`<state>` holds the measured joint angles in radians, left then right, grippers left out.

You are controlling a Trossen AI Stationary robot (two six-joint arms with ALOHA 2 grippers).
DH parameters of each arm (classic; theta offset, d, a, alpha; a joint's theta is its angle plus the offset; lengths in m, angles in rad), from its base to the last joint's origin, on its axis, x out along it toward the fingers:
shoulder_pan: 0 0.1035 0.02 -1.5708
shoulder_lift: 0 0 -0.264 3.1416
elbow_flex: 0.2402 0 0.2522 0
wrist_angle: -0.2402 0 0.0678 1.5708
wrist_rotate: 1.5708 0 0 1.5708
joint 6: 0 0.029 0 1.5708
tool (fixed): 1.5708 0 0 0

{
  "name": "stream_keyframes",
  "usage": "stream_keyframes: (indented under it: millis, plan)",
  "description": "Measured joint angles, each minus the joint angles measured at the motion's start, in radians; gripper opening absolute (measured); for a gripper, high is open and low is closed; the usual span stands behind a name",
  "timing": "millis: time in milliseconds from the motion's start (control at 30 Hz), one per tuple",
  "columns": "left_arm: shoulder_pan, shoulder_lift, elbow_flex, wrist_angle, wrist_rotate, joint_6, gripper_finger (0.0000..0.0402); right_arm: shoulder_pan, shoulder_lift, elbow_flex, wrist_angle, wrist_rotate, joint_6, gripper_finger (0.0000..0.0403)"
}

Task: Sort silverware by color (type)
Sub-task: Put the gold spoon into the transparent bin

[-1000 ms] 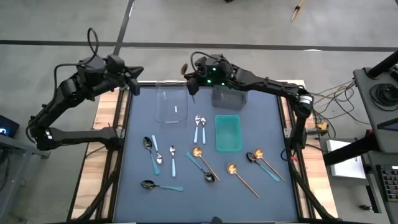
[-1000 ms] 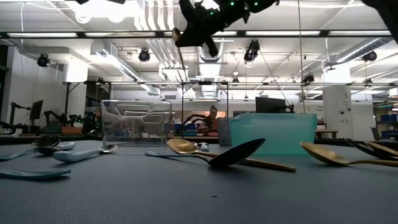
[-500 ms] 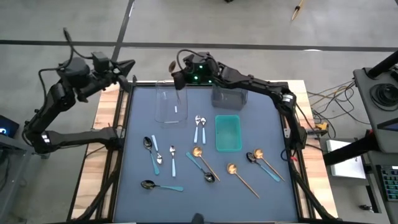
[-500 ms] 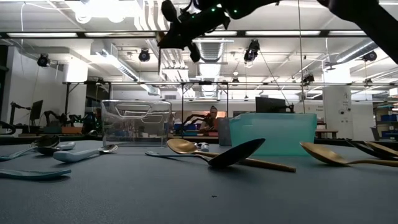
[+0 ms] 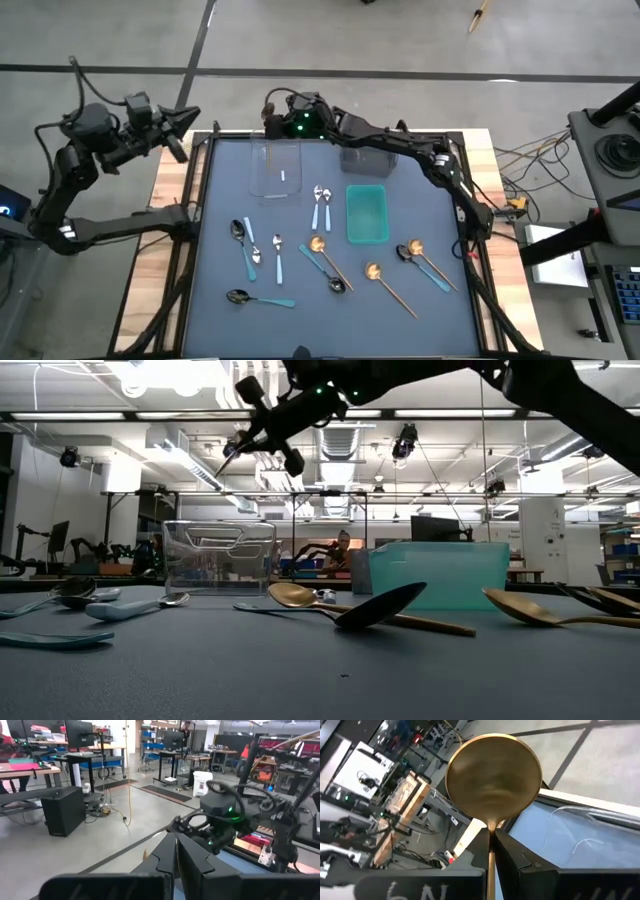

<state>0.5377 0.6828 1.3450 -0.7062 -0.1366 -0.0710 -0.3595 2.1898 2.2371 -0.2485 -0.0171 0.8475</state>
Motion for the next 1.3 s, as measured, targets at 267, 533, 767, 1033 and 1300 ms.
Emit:
stream_keyframes:
  millis: [267,533,767,1033,1300]
  plan:
    - [0.000,-0.043,-0.004,0.003,0.001,0.010,0.0000,0.000,0.073,0.066,-0.008,0.003,0.111,0.0009]
    - [0.000,-0.060,-0.053,0.002,0.001,0.011,0.0000,-0.001,0.072,0.061,-0.102,0.046,0.121,0.0009]
    - [0.000,-0.049,-0.072,0.003,0.000,0.028,0.0000,-0.001,0.072,0.053,-0.143,0.087,0.098,0.0009]
    - [0.000,-0.040,-0.072,0.006,-0.002,0.068,0.0000,0.002,0.072,0.049,-0.285,0.153,0.042,0.0009]
    - [0.000,-0.035,-0.072,0.014,-0.010,0.089,0.0000,0.014,0.072,0.041,-0.299,0.208,0.012,0.0009]
